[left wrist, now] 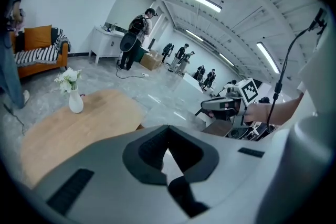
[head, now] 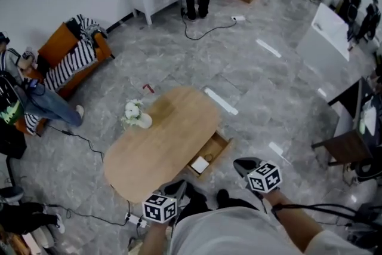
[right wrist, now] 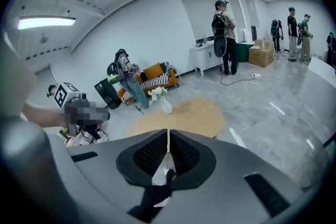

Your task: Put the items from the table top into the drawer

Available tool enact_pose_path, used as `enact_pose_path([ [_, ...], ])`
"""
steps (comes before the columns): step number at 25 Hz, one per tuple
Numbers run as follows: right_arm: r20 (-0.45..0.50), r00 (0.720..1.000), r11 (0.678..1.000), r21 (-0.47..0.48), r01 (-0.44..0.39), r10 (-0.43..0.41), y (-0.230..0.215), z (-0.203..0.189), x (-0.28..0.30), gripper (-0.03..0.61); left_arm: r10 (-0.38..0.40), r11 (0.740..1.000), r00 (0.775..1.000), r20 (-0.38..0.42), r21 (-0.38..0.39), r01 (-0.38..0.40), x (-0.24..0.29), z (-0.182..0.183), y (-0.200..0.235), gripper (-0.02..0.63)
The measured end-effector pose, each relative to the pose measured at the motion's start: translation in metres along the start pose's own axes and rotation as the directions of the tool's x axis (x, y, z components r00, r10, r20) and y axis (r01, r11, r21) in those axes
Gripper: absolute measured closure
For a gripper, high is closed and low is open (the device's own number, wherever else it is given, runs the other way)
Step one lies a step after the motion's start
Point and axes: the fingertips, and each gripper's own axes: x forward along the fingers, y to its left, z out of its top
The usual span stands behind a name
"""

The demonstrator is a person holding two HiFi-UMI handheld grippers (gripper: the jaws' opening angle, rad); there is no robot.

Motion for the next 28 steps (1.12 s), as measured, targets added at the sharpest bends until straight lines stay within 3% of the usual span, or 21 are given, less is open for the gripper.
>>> enact_pose_path([
  [6,0.032,0.999,0.999,0.022,-0.037,0.036,-0.013,-0.019,-0.052,0.54,0.076,0.997,0.994,0.077,-0.035,-0.074,-0.009,-0.021,-0.037,0.612],
  [15,0.074,0.992,0.993,-0.068,-0.099,0.104,-0.006,-0.032,-0.091,0.54,0.142,0.989,0.969,0.201,-0.061,-0.132,-0.03,-0.032,-0.092,0.612],
  [21,0.103,0.987,0.989,-0.088,-0.118,0.127,0.006,-0.027,-0.101,0.54,0.162,0.987,0.963,0.214,-0.035,-0.158,-0.045,-0.04,-0.11,0.612],
  [28,0.143,0.986,0.994,-0.072,-0.079,0.088,0.017,-0.027,-0.109,0.54,0.154,0.988,0.966,0.21,-0.008,-0.155,-0.062,-0.043,-0.108,0.612],
])
